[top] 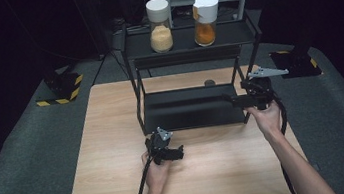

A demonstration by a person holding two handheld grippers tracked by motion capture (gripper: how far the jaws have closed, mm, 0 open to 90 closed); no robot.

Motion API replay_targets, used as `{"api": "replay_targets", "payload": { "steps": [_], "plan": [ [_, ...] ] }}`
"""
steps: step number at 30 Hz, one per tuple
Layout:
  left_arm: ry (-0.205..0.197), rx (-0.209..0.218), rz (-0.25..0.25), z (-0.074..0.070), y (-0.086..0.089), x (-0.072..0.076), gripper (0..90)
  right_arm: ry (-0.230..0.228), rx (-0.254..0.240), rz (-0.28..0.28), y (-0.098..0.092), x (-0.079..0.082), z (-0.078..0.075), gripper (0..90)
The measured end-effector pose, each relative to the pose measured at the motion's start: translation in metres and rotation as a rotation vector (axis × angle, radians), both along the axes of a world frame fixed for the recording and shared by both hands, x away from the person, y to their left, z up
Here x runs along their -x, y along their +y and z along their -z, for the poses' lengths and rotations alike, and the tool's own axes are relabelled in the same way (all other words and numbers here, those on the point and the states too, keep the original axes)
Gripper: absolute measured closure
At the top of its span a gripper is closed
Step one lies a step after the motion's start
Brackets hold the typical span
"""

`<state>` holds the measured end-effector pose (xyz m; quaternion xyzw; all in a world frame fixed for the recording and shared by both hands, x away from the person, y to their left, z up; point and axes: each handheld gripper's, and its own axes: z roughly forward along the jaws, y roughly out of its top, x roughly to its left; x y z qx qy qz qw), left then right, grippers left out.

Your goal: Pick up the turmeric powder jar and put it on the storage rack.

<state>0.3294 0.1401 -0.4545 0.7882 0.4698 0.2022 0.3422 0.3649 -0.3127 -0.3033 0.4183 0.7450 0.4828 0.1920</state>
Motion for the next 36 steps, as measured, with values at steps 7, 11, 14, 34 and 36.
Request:
{"api": "replay_targets", "payload": {
  "steps": [7, 11, 14, 34, 36],
  "plan": [
    [0.0, 0.0, 0.0, 0.0, 0.0, 0.0, 4.5, 0.008, -0.009, 0.004, -0.004, 0.001, 0.008, 8.9],
    [0.0, 0.0, 0.0, 0.0, 0.0, 0.0, 4.5, 0.02, -0.007, 0.009, -0.005, 0.001, 0.011, 8.9],
    [0.0, 0.0, 0.0, 0.0, 0.0, 0.0, 4.5, 0.022, -0.01, 0.012, -0.006, 0.002, 0.016, 8.9],
    [0.0, 0.0, 0.0, 0.0, 0.0, 0.0, 4.5, 0.053, 0.009, 0.017, -0.002, 0.003, 0.039, 8.9],
    [0.0, 0.0, 0.0, 0.0, 0.0, 0.0, 4.5, 0.057, 0.006, 0.017, -0.002, 0.004, 0.041, 9.0]
  ]
}}
